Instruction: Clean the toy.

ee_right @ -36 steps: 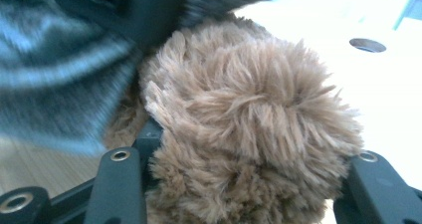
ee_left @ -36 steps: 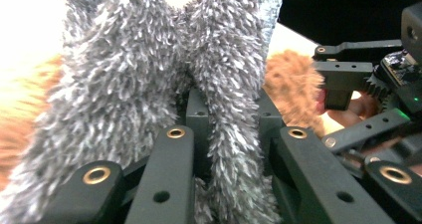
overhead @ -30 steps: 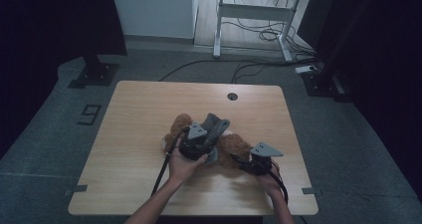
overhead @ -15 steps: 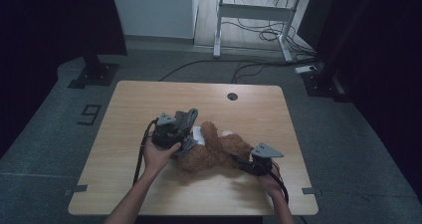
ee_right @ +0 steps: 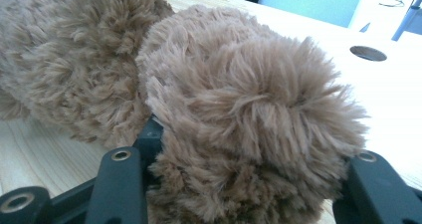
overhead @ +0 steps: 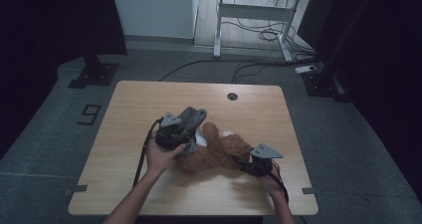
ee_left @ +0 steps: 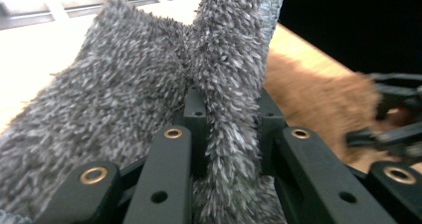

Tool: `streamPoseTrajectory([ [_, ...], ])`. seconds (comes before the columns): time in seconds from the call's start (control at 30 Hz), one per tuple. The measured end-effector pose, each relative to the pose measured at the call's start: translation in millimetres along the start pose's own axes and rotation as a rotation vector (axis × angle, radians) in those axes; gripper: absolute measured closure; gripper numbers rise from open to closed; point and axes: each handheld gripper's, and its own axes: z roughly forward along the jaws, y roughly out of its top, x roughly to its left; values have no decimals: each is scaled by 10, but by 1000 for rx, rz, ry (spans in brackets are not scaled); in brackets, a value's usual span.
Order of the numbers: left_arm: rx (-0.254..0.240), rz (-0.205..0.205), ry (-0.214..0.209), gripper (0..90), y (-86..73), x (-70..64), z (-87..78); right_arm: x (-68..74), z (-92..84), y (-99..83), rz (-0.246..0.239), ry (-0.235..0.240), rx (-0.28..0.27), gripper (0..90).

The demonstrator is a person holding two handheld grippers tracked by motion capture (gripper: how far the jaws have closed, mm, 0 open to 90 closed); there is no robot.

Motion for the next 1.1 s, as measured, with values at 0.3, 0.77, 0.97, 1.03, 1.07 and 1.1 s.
streamPoseTrajectory([
  [0.3, -45, 177, -101, 741, 254, -856, 260, -12, 8, 9, 6, -1, 1, 443],
  [0.77, 105, 184, -124, 744, 4, -1036, 907, -5, 14, 0, 1, 5, 7, 443],
  [0.97, 86, 143, -65, 744, -31, -741, 688, -12, 5, -12, 0, 7, -2, 443],
  [1.03, 62, 91, -80, 748, -48, -582, 574, -14, 2, -14, 1, 10, -1, 443],
  [1.07, 52, 66, -94, 750, -51, -513, 513, -15, 4, -13, 3, 11, -2, 443],
  [1.1, 43, 56, -98, 752, -55, -462, 452, -17, 10, -11, 4, 12, -4, 443],
])
